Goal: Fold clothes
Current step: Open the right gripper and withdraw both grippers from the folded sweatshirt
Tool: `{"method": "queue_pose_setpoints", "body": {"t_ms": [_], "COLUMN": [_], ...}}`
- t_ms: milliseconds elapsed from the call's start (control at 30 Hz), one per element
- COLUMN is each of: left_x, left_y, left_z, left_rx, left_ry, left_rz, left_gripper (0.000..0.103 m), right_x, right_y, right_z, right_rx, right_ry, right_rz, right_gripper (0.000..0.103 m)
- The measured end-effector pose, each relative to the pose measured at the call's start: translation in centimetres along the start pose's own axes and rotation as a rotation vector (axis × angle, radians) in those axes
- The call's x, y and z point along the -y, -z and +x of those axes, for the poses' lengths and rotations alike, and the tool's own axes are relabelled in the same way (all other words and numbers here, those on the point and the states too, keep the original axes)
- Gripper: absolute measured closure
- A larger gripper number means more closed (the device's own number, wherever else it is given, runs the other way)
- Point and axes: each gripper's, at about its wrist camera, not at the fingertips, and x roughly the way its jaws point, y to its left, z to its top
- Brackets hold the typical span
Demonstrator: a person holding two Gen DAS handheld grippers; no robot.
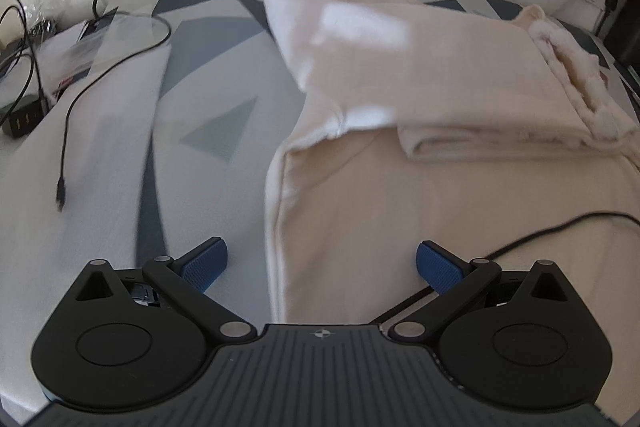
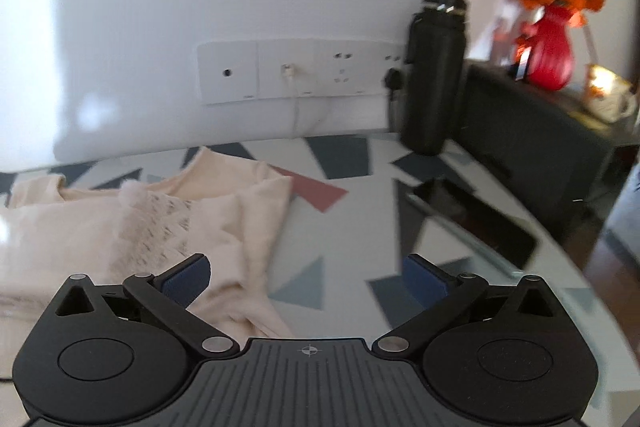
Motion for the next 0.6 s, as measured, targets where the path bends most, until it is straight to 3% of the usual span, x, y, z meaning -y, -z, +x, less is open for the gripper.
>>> {"method": "queue_pose_setpoints", "body": {"t_ms": [67, 233, 433, 600], "left_x": [-0.6, -1.3, -1.5, -2.0], "left_y": [0.8, 2.1, 3.6, 4.0], "left_z": [-0.5, -1.4, -2.1, -2.9], "left_rx": [-0.001, -0.013, -0.010, -0.021], "left_ry": [0.010, 0.020, 0.033, 0.074], "left_rz": [0.007, 0.005, 0.040, 0.004], "left_gripper": [0.000, 0.000, 0.000, 0.000], "right_x": [0.0, 0.9, 2.0, 3.0], "right_y": [0.9, 3.0, 4.4, 5.4], "right_z": [-1.4, -5.2, -10.6, -15.3], "right_rx": [-0.001, 0.011, 0.060, 0.088], "right_ry": [0.046, 0.116, 0.155, 0.206], "right_rz": [-0.024, 0.069, 0.147, 0.196], "right_gripper": [0.001, 0.001, 0.001, 0.001]}}
